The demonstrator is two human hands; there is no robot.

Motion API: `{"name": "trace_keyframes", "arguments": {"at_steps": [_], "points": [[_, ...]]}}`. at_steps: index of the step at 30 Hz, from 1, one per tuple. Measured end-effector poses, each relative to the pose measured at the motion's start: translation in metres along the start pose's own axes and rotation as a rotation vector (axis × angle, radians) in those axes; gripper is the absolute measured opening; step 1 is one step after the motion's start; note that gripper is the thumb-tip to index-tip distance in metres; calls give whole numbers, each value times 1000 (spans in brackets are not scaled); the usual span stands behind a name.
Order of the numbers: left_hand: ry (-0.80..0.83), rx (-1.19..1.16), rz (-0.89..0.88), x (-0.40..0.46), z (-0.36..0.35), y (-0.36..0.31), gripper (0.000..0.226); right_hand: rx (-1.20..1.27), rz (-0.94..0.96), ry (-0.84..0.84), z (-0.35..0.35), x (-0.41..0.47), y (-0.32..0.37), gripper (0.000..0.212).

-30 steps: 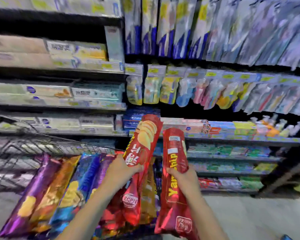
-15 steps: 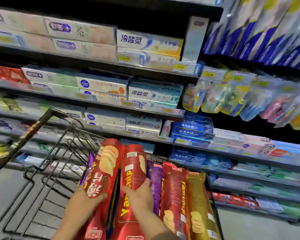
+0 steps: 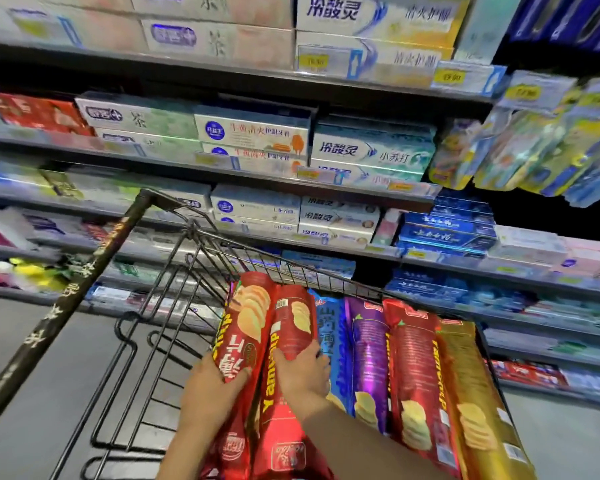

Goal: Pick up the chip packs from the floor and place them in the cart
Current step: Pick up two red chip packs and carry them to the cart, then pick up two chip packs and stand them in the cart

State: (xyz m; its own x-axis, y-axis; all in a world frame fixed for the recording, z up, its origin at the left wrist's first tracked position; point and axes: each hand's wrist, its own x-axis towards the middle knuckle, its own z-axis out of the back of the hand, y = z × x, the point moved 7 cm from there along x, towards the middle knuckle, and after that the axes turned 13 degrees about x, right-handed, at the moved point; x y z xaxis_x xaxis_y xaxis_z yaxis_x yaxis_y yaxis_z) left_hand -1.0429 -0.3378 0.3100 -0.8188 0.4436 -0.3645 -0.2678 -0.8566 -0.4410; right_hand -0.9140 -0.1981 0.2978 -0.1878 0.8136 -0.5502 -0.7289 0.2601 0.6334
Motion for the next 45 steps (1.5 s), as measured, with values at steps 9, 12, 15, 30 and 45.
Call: {"name": "trace_keyframes", "arguments": {"at_steps": [9, 12, 15, 30, 45], "points": [[-179, 307, -270, 0, 27, -89, 63, -137, 408, 57, 92, 10, 27, 62], [-177, 410, -494, -13, 17, -174, 78, -219, 477, -78, 170, 25, 17, 59], [-126, 531, -711, -37, -15, -261, 82, -288, 468, -190, 251, 37, -9, 60], [40, 850, -1593, -374, -302, -610, 95, -144, -184, -733, 662, -28, -396, 74], [294, 1020, -1958, -707, -596, -760, 77, 89, -658, -847, 877, -117, -735, 59]]}}
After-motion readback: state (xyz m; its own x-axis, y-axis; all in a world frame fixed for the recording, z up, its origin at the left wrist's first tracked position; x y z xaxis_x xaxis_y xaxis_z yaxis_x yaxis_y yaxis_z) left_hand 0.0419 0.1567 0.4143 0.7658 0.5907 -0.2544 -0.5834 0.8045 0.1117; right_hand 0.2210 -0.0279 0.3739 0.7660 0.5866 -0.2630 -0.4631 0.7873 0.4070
